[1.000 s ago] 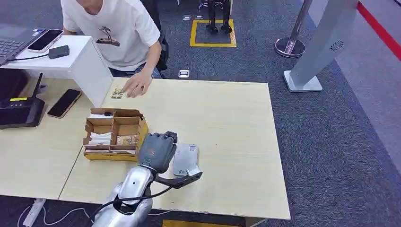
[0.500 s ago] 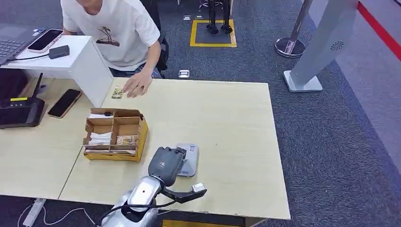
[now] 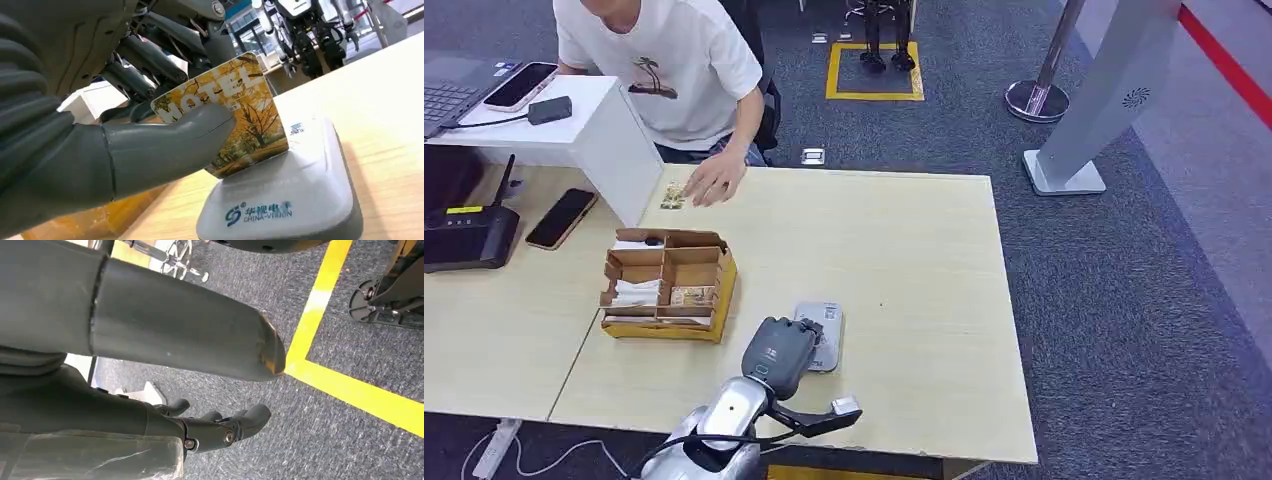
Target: Pass the card to the sensor for recognition and then transmit it.
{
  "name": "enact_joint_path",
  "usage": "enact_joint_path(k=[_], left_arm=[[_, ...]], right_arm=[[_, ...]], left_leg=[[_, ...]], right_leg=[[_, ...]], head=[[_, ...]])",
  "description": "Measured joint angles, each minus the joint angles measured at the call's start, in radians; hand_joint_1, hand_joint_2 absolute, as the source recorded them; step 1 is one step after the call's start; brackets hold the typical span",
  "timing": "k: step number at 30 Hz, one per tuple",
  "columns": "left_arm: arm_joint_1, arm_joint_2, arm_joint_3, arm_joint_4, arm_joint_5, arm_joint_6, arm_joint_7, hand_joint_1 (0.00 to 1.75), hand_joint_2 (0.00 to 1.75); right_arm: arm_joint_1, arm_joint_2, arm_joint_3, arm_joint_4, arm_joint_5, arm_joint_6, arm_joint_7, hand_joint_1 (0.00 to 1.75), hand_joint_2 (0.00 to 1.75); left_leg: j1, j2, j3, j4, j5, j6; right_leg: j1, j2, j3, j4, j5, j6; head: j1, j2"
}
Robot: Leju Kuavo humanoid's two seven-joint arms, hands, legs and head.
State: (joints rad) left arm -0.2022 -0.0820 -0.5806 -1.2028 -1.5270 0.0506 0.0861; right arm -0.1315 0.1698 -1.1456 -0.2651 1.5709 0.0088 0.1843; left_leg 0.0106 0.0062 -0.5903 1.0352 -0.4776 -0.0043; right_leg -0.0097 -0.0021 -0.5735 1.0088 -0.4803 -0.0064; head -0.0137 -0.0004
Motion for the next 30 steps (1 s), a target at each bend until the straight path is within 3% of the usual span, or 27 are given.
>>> enact_joint_path(k=[3, 6, 9, 12, 15, 19, 27, 30], left_arm=[[-0.002, 0.004, 0.001, -0.021, 0.0, 0.022, 0.07, 1.75, 1.75], [-0.003, 0.013, 0.031, -0.117, 0.0, 0.018, 0.121, 1.75, 1.75], [-0.02, 0.019, 0.093, -0.23, 0.0, -0.014, 0.116, 1.75, 1.75], [-0.019, 0.024, 0.117, -0.28, 0.0, -0.013, 0.116, 1.75, 1.75], [-0.019, 0.026, 0.132, -0.312, 0.0, -0.008, 0.128, 1.75, 1.75], [-0.025, 0.044, 0.147, -0.353, 0.0, 0.016, 0.209, 1.75, 1.75], [-0.055, 0.076, 0.248, -0.438, 0.0, -0.001, 0.209, 1.75, 1.75], [-0.052, 0.095, 0.274, -0.444, 0.0, -0.006, 0.242, 1.75, 1.75]], right_arm=[[0.002, 0.0, -0.001, 0.0, -0.004, -0.006, -0.004, 0.0, 0.0], [0.007, 0.0, -0.006, 0.0, -0.006, -0.01, -0.004, 0.0, 0.0], [0.011, 0.0, -0.01, 0.0, -0.006, -0.012, 0.002, 0.0, 0.0], [0.011, 0.0, -0.01, 0.0, -0.006, -0.012, 0.002, 0.0, 0.0], [0.011, 0.0, -0.01, 0.0, -0.006, -0.013, 0.002, 0.0, 0.0], [0.011, 0.0, -0.011, 0.0, -0.003, -0.01, 0.003, 0.0, 0.0], [0.011, 0.0, -0.018, 0.0, -0.003, 0.0, 0.011, 0.0, 0.0], [0.011, 0.002, -0.021, 0.0, -0.004, 0.0, 0.016, 0.0, 0.0]], left_leg=[[0.0, 0.0, 0.0, 0.0, 0.0, 0.0], [0.0, 0.0, 0.0, 0.0, 0.0, 0.0], [0.0, 0.0, 0.0, 0.0, 0.0, 0.0], [0.0, 0.0, -0.001, 0.0, 0.0, 0.0], [0.0, 0.0, -0.001, 0.0, 0.0, 0.0], [0.0, 0.0, -0.001, 0.0, 0.0, 0.0], [0.0, 0.0, -0.001, 0.0, 0.0, 0.0], [0.0, 0.0, -0.001, 0.0, 0.0, 0.0]], right_leg=[[0.0, 0.0, 0.0, 0.0, 0.0, 0.0], [0.0, 0.0, 0.0, 0.0, 0.0, 0.0], [0.0, 0.0, 0.0, 0.0, 0.0, 0.0], [0.0, -0.001, 0.0, 0.0, 0.0, 0.0], [0.0, -0.001, 0.0, 0.0, 0.0, 0.0], [0.0, 0.0, 0.0, 0.0, 0.0, 0.0], [0.0, 0.0, 0.0, 0.0, 0.0, 0.0], [0.0, 0.0, 0.0, 0.0, 0.0, 0.0]], head=[[0.0, 0.0], [0.0, 0.0], [0.0, 0.0], [0.0, 0.0], [0.0, 0.0], [0.0, 0.0], [0.0, 0.0], [0.0, 0.0]])
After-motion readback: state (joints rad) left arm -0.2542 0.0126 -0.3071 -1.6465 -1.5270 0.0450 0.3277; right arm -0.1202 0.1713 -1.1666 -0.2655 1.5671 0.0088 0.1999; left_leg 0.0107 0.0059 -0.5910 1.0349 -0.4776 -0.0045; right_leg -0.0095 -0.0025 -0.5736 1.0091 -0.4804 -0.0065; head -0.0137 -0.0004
